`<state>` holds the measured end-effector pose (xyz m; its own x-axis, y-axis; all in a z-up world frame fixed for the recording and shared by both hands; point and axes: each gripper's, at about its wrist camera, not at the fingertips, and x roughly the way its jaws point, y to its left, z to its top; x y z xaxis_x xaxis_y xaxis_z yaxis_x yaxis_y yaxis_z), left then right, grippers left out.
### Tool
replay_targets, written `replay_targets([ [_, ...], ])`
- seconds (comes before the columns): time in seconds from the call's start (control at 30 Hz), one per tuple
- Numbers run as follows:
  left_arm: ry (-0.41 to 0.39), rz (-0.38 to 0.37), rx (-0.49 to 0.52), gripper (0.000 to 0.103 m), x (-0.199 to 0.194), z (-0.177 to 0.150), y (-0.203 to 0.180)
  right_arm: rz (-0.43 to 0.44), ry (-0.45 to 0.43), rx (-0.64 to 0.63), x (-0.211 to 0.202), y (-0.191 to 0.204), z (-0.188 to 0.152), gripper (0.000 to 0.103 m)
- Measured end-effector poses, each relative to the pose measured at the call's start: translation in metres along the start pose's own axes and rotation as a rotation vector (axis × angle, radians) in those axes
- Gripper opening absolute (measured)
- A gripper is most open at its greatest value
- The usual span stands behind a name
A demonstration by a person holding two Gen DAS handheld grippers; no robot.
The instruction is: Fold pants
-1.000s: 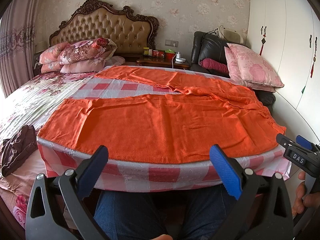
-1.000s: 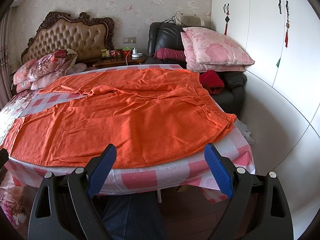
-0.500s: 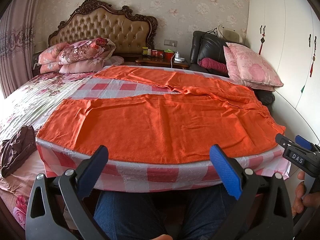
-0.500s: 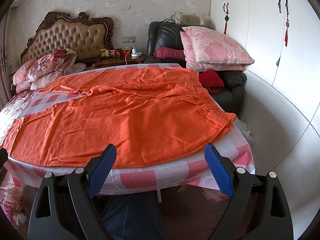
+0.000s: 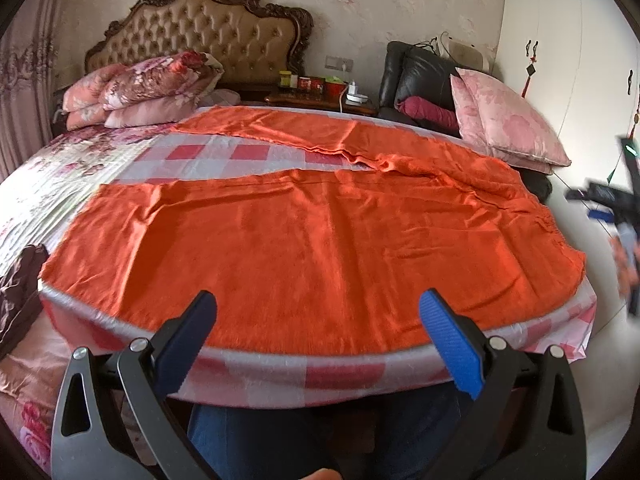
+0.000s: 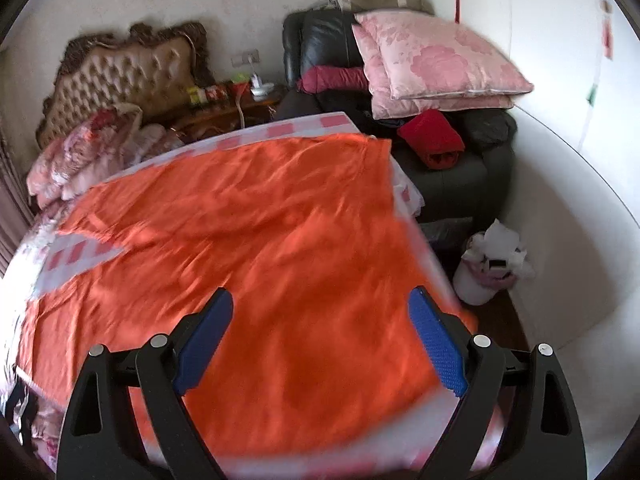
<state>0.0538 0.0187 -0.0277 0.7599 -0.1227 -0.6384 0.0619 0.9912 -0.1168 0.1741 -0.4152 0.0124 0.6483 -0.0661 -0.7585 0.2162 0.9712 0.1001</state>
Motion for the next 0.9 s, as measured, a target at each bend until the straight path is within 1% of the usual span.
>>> replay_targets([
  [0.07, 0.007, -0.023, 0.0, 0.101, 0.011, 0.004, 0.005, -0.002, 0.024, -0.009, 0.031, -0.012, 0.037, 0.087],
  [0.1, 0.012, -0.033, -0.001, 0.101, 0.015, 0.005, 0.008, -0.026, 0.026, -0.022, 0.042, -0.016, 0.049, 0.087],
  [0.13, 0.021, -0.047, -0.004, 0.101, 0.021, 0.007, 0.011, -0.076, 0.017, -0.051, 0.054, -0.017, 0.063, 0.087],
  [0.17, 0.03, -0.061, -0.007, 0.101, 0.025, 0.008, 0.015, -0.135, 0.001, -0.108, 0.068, -0.015, 0.079, 0.087],
  [0.2, 0.041, -0.072, -0.008, 0.101, 0.03, 0.009, 0.019, -0.161, 0.003, -0.152, 0.078, -0.012, 0.087, 0.087],
  [0.23, 0.05, -0.075, -0.01, 0.101, 0.035, 0.01, 0.022, -0.179, 0.023, -0.198, 0.092, -0.009, 0.096, 0.087],
  [0.27, 0.058, -0.076, -0.012, 0.101, 0.038, 0.012, 0.024, -0.179, 0.065, -0.252, 0.111, -0.004, 0.106, 0.087],
  [0.37, 0.067, -0.07, -0.018, 0.099, 0.048, 0.016, 0.031, -0.16, 0.129, -0.329, 0.15, 0.001, 0.128, 0.087],
  [0.5, 0.075, -0.049, -0.026, 0.099, 0.056, 0.017, 0.038, -0.125, 0.16, -0.366, 0.181, 0.009, 0.15, 0.087],
  [0.57, 0.086, -0.037, -0.029, 0.099, 0.061, 0.017, 0.043, -0.129, 0.19, -0.382, 0.199, 0.01, 0.163, 0.087],
  [0.67, 0.096, -0.01, -0.043, 0.099, 0.066, 0.019, 0.053, -0.109, 0.226, -0.372, 0.218, 0.008, 0.174, 0.085],
  [0.7, 0.096, -0.001, -0.049, 0.099, 0.066, 0.02, 0.057, -0.106, 0.233, -0.369, 0.223, 0.007, 0.177, 0.08],
  [0.73, 0.094, 0.005, -0.055, 0.099, 0.065, 0.02, 0.059, -0.094, 0.247, -0.362, 0.228, 0.005, 0.178, 0.078],
  [0.77, 0.092, 0.013, -0.061, 0.099, 0.066, 0.022, 0.063, -0.08, 0.263, -0.355, 0.232, 0.003, 0.179, 0.072],
  [0.8, 0.09, 0.019, -0.063, 0.099, 0.066, 0.024, 0.065, -0.074, 0.273, -0.352, 0.235, 0.003, 0.179, 0.062],
  [0.87, 0.086, 0.028, -0.069, 0.099, 0.067, 0.026, 0.07, -0.052, 0.283, -0.336, 0.239, 0.001, 0.178, 0.054],
  [0.9, 0.086, 0.032, -0.07, 0.099, 0.068, 0.028, 0.072, -0.046, 0.277, -0.332, 0.237, 0.001, 0.177, 0.04],
])
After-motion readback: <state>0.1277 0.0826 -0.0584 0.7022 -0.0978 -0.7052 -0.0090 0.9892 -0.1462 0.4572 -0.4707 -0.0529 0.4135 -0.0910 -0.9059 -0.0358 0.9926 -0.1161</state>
